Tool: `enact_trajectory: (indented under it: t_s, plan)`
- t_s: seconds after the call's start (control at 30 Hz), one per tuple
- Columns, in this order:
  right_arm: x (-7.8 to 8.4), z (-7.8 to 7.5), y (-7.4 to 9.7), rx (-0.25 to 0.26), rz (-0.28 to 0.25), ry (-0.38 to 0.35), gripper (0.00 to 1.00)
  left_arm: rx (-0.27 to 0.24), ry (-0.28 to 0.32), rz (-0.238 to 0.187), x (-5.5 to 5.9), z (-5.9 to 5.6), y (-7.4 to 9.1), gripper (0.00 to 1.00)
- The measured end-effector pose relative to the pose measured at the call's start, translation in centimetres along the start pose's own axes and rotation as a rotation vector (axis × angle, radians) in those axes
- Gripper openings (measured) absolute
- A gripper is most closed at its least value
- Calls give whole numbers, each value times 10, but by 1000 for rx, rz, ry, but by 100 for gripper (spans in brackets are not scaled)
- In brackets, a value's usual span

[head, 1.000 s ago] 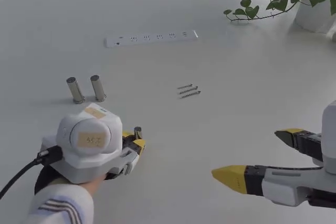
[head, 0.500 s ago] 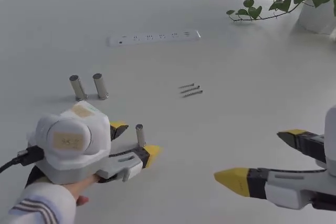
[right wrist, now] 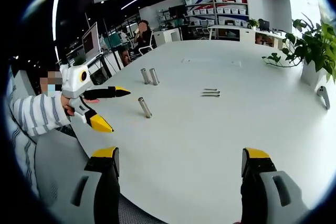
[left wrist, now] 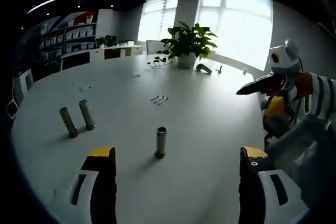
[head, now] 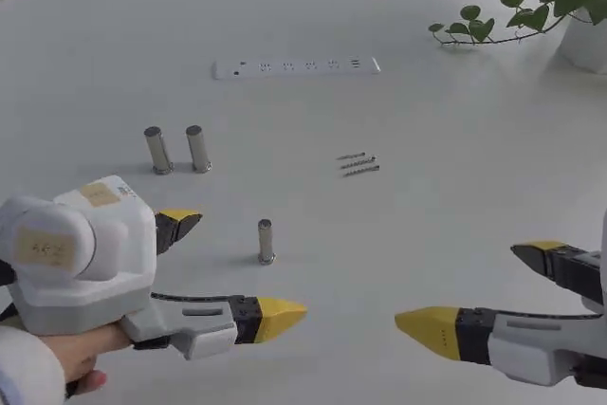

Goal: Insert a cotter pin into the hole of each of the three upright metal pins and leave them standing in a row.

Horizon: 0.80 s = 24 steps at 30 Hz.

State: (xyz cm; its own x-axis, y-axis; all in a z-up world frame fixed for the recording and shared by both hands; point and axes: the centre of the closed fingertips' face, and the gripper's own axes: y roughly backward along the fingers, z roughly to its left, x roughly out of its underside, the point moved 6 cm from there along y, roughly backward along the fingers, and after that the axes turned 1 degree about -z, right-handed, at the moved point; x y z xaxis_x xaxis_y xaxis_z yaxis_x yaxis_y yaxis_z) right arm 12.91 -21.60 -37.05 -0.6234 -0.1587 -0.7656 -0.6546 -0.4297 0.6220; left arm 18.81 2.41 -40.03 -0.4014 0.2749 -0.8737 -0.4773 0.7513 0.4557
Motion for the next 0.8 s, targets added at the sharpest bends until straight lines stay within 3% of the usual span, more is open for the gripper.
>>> enact_trajectory:
  t_s: [0.37,0.53,0.8]
  plan:
    - [-4,2,-3,-28,18,38,96,-12,54,-1,8,-2,32,99]
    - [-7,4,-7,-56,20,59,92,-36,72,11,18,-6,38,99]
    - [-14,1,-10,-62,56,105,93,-83,132,-22,24,-5,48,99]
